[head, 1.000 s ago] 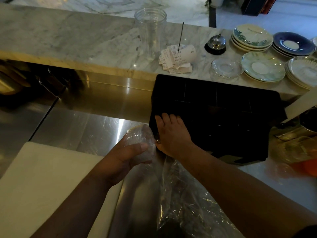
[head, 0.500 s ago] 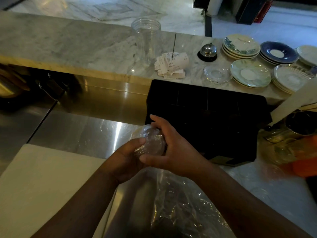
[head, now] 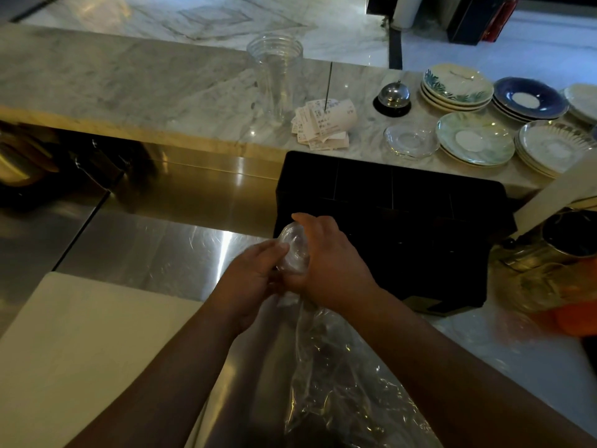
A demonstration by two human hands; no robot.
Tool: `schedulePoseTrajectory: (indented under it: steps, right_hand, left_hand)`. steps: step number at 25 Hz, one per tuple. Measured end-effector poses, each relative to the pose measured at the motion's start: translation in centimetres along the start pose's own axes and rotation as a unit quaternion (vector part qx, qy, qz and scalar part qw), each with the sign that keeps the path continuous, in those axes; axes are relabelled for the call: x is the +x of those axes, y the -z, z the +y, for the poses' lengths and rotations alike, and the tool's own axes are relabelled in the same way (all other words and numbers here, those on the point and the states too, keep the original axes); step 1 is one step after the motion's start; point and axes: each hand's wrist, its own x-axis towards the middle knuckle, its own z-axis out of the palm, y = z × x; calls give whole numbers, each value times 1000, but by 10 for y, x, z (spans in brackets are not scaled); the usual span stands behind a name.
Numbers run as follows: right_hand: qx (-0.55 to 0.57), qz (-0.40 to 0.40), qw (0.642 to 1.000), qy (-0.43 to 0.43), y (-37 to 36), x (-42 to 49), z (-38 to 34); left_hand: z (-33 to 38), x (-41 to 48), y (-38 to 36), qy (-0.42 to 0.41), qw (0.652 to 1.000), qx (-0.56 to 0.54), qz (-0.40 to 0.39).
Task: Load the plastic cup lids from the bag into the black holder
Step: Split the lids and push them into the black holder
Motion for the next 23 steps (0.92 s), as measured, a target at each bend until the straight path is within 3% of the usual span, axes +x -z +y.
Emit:
schedulePoseTrajectory:
  steps: [3,7,13,16,19,23]
  right_hand:
    - [-81,-2,997,9,-15,13,3]
    - [-175,-8,984,20,-36,22,12]
    - [-242,18,970,30,-50,29,24]
    - [-251,39,966,40,-48,28,32]
    - [-259,32,964,52,-52,28,34]
    - [-257,26,965,44,-55,28,35]
  left_hand:
    - [-7,14,2,-42,978,146,146]
    - [-16,26,8,-94,906,351,217]
    - [-18,22,4,-112,893,355,252]
    - [-37,-14,46,-149,833,415,334]
    - [-75,-47,87,-78,807,476,342]
    - [-100,-47,98,26,786,559,263]
